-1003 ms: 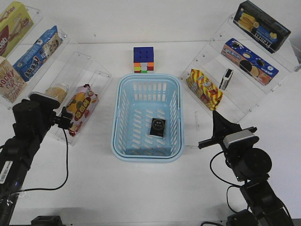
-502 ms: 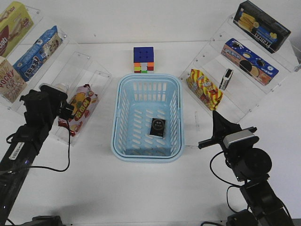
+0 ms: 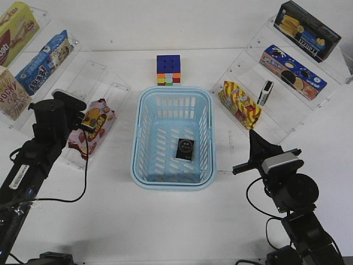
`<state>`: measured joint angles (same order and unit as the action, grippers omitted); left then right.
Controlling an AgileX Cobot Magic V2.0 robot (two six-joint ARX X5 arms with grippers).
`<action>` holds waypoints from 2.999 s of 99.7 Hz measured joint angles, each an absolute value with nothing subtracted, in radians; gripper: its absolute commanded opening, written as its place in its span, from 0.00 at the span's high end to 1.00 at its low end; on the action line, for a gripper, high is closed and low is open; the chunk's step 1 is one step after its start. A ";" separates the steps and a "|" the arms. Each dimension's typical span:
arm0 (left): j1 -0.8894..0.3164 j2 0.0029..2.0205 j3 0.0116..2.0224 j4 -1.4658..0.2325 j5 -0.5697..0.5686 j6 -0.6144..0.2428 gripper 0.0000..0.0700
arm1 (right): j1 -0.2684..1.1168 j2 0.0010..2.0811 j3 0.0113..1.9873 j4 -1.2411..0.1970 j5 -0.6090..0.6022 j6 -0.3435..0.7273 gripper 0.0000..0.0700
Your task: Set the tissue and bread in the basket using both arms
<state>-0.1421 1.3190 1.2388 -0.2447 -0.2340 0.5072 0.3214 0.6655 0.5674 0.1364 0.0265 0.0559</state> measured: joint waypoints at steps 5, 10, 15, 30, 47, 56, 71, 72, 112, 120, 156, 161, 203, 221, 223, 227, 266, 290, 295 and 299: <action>-0.177 1.297 1.285 -0.258 -0.187 0.474 0.94 | 0.321 0.665 0.567 0.136 0.027 0.056 1.00; -0.210 1.276 1.328 -0.270 -0.114 0.434 0.94 | 0.321 0.665 0.567 0.136 0.027 0.056 1.00; -0.243 1.258 1.359 -0.268 -0.026 0.389 0.94 | 0.321 0.665 0.567 0.136 0.027 0.056 1.00; -0.346 1.253 1.375 -0.270 0.244 0.258 0.94 | 0.321 0.665 0.567 0.136 0.027 0.056 1.00; -0.472 1.309 1.366 -0.320 0.373 0.189 0.92 | 0.321 0.665 0.567 0.136 0.027 0.059 1.00; -0.523 1.329 1.366 -0.332 0.376 0.180 0.64 | 0.321 0.665 0.567 0.136 0.027 0.060 1.00; -0.567 1.374 1.366 -0.346 0.378 0.172 0.42 | 0.321 0.665 0.567 0.134 0.027 0.060 1.00; -0.569 1.376 1.366 -0.346 0.378 0.172 0.42 | 0.321 0.665 0.567 0.133 0.027 0.060 1.00; -0.498 1.260 1.534 -0.454 0.077 0.171 1.00 | 0.310 0.645 0.567 0.009 0.084 0.057 1.00; -0.466 1.179 1.546 -0.505 -0.031 0.160 1.00 | 0.299 0.617 0.567 -0.019 0.085 0.059 1.00; -0.238 0.740 1.060 -0.427 -0.114 0.030 1.00 | 0.281 0.521 0.535 0.001 0.131 0.061 1.00; -0.221 0.660 0.929 -0.318 -0.114 0.016 1.00 | 0.281 0.522 0.534 0.000 0.131 0.061 1.00; -0.201 0.478 0.635 -0.171 -0.113 -0.018 1.00 | 0.281 0.522 0.534 0.003 0.131 0.068 1.00; -0.201 0.464 0.636 -0.169 -0.113 -0.018 1.00 | 0.281 0.522 0.534 0.003 0.131 0.068 1.00; -0.201 0.464 0.636 -0.169 -0.113 -0.018 1.00 | 0.281 0.522 0.534 0.003 0.131 0.068 1.00; -0.201 0.462 0.636 -0.170 -0.113 -0.018 1.00 | 0.281 0.522 0.534 0.003 0.131 0.068 1.00; -0.100 0.267 0.363 0.045 -0.097 0.015 1.00 | 0.281 0.522 0.534 0.003 0.131 0.068 1.00; -0.041 0.088 0.093 0.106 0.041 -0.006 1.00 | 0.281 0.522 0.534 0.003 0.131 0.068 1.00; -0.037 0.063 0.068 0.109 0.043 -0.010 1.00 | 0.281 0.522 0.534 0.003 0.131 0.068 1.00; -0.037 0.044 0.047 0.112 0.044 -0.011 1.00 | 0.281 0.522 0.534 0.003 0.131 0.068 1.00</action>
